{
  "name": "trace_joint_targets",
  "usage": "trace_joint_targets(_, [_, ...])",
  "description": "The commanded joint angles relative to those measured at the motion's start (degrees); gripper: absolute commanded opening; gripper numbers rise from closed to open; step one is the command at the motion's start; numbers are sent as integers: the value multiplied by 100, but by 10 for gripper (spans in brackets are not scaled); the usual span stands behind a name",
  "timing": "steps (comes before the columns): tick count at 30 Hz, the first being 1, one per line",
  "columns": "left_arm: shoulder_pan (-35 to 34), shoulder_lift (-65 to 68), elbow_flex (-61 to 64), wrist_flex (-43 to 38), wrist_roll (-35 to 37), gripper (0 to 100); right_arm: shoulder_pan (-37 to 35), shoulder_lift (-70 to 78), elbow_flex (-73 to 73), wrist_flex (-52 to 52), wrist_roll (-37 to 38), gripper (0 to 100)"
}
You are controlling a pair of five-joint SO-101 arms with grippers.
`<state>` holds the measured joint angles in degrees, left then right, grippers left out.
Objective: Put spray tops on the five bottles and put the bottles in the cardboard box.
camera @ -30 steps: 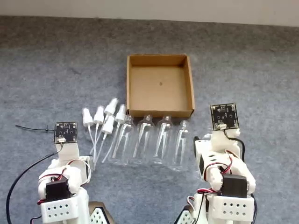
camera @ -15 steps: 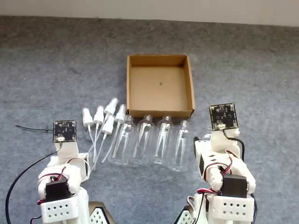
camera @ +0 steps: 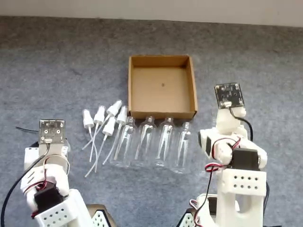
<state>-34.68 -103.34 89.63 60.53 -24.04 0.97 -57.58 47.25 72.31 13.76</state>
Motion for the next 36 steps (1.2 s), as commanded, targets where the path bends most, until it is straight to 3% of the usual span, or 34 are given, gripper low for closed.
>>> trace_joint_targets(1, [136, 57, -1262, 1029, -264, 239, -251, 57, -435, -31, 35, 5])
trace_joint_targets(7, [163, 822, -2501, 1741, -387, 239, -497, 48, -136, -356, 35, 5])
trace_joint_targets(12, [277, 3380, -3846, 1890, -589, 239, -514, 48, 295, -655, 35, 8])
trace_joint_targets(19, [1226, 7055, -6440, 2734, -501, 239, -514, 48, 760, -1007, 53, 10])
trace_joint_targets(28, [1982, 10369, -8646, 2769, 914, 239, -514, 48, 778, -716, 44, 7])
trace_joint_targets(36, [1859, 11407, -8778, 1749, 2365, 239, -514, 48, 778, -716, 44, 7])
